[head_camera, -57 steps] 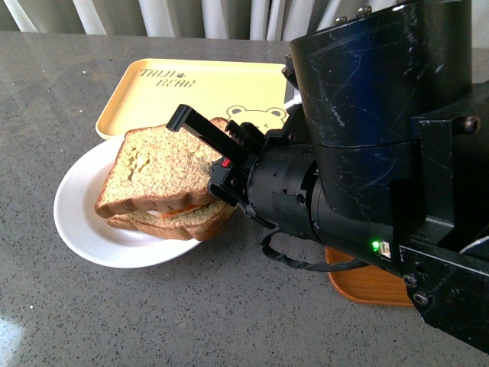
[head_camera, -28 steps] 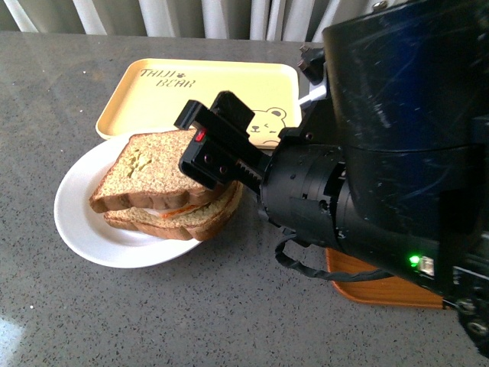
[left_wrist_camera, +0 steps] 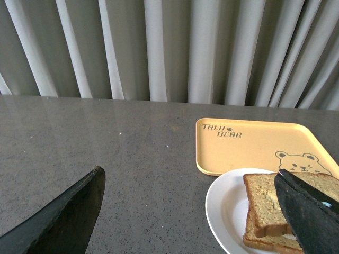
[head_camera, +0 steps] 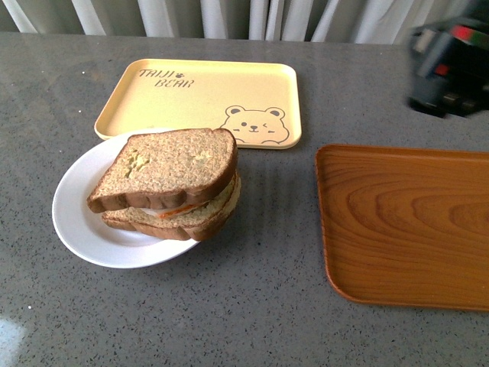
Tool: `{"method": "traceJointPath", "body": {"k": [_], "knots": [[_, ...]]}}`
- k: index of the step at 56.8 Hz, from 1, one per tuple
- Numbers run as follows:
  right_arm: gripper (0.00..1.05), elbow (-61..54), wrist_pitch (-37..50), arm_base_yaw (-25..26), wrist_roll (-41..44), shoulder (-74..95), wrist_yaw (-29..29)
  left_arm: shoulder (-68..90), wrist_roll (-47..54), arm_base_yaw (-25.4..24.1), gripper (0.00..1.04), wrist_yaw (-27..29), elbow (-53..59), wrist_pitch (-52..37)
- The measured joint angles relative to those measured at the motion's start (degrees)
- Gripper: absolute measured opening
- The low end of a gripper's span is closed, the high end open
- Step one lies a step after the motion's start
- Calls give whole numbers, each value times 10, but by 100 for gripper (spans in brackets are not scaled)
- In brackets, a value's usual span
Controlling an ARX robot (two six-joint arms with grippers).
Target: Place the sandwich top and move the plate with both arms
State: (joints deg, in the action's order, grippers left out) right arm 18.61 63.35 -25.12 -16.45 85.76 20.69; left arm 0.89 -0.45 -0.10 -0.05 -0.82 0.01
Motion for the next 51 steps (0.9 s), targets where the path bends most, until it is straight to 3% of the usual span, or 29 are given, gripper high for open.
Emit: {"method": "traceJointPath", "body": {"k": [8,25,48,51], "knots": [[47,-56,20,44,113,-68,-5,0,0,0,96,1,0,0],[1,-129,-50,115,154,-205,-75,0,0,0,96,1,0,0],[2,-173,-230,192,161,-438,-150,0,0,0,96,1,0,0],[2,-173,-261,224,162,-473,-197,0,0,0,96,1,0,0]]}}
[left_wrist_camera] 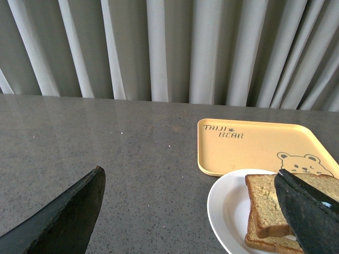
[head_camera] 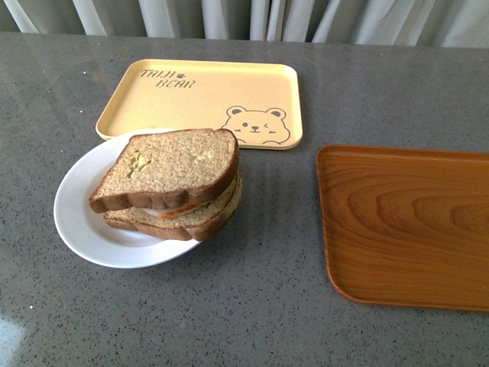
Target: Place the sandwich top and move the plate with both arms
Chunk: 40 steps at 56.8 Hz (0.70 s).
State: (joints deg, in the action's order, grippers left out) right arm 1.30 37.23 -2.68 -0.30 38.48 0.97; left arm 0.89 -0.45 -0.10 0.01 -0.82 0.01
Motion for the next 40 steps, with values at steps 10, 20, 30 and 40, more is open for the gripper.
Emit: {"method": "traceJointPath", "body": {"k": [10,20,30,40], "knots": [[2,0,-83,24,0,-92,-8,0,0,0,96,0,0,0],[2,-1,-142,25,0,-153,-8,0,0,0,96,0,0,0],[2,-1,-181,25,0,-193,-8,0,0,0,96,0,0,0],[2,-1,-218,25,0,-231,-8,0,0,0,96,0,0,0]]}}
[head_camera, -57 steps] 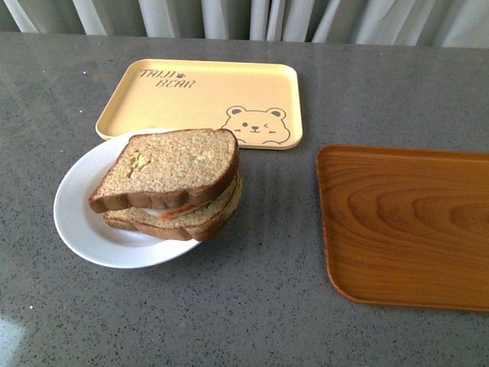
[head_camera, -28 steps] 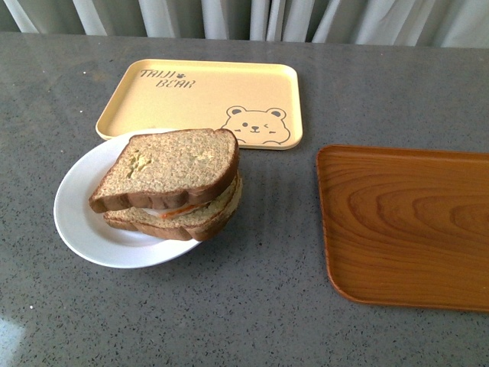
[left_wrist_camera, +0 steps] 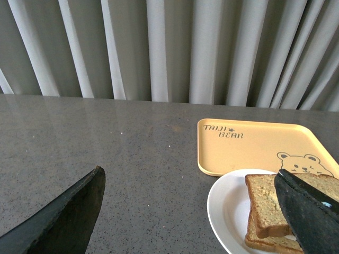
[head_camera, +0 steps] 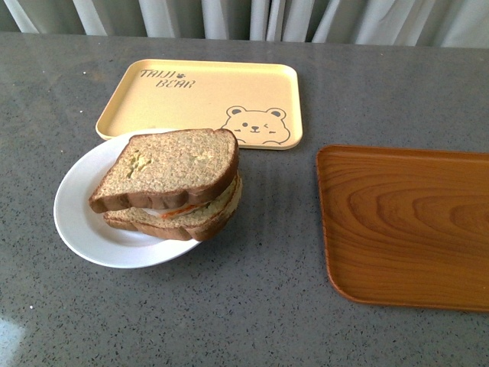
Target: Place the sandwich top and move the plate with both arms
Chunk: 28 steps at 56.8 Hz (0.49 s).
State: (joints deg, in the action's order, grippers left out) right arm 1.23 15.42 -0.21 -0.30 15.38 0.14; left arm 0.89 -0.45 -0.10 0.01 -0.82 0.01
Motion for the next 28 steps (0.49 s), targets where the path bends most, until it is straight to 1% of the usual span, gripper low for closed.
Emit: {"method": "traceJointPath", "body": {"k": [22,23,24,26,28], "knots": [[2,0,-53,0,0,-52,0,0,0,0,96,0,0,0],[2,0,-64,0,0,-63,0,0,0,0,96,0,0,0],[2,0,-97,0,0,-85,0,0,0,0,96,0,0,0],[2,0,-137,0,0,-117,-1,0,0,0,96,0,0,0],[2,0,-149,0,0,-142,-1,0,0,0,96,0,0,0]]}}
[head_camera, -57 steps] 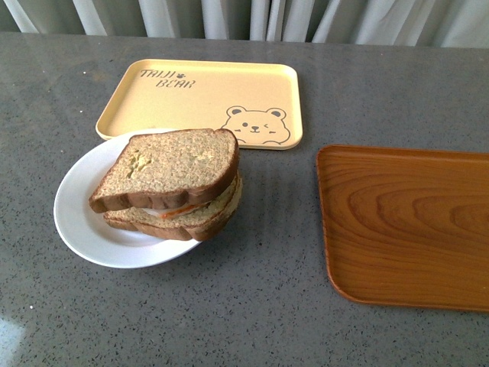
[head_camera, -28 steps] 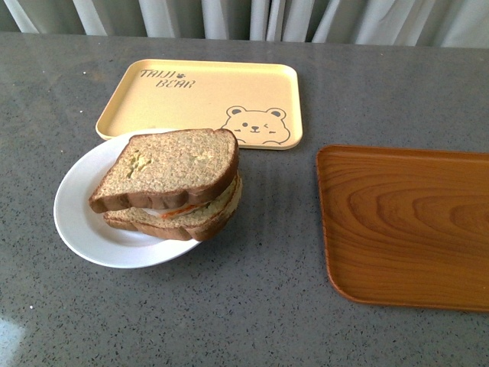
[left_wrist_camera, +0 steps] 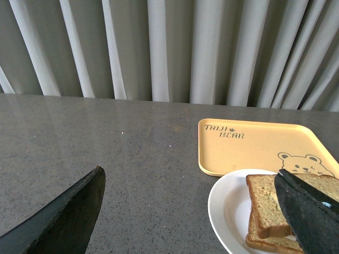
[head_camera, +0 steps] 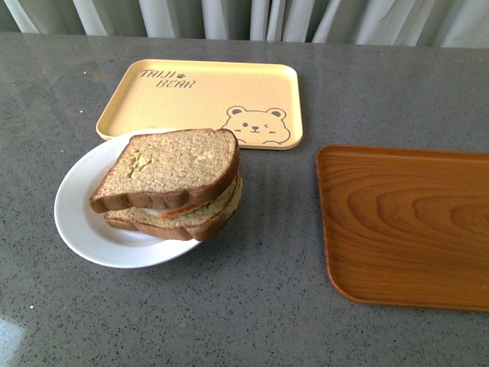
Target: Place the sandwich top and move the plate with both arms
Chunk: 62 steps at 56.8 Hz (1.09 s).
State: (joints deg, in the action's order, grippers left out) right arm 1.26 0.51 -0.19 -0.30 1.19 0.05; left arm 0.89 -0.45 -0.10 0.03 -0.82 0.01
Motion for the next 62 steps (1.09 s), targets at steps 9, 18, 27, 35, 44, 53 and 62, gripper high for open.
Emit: {"method": "traceJointPath", "body": {"k": [9,18,27,35,44,53,62], "knots": [[2,0,-4,0,0,-8,0,0,0,0,96,0,0,0],[2,0,-4,0,0,-8,0,0,0,0,96,0,0,0],[25,0,-4,0,1,-9,0,0,0,0,96,0,0,0],[48,0,-4,0,1,-9,0,0,0,0,96,0,0,0],[86,0,-4,0,1,-9,0,0,0,0,96,0,0,0],[96,0,-4,0,1,-9,0,109,-84,-54,96,-203,-62,134],[96,0,-4,0,1,-9,0,340,-153,-88,96,-393,-97,62]]}}
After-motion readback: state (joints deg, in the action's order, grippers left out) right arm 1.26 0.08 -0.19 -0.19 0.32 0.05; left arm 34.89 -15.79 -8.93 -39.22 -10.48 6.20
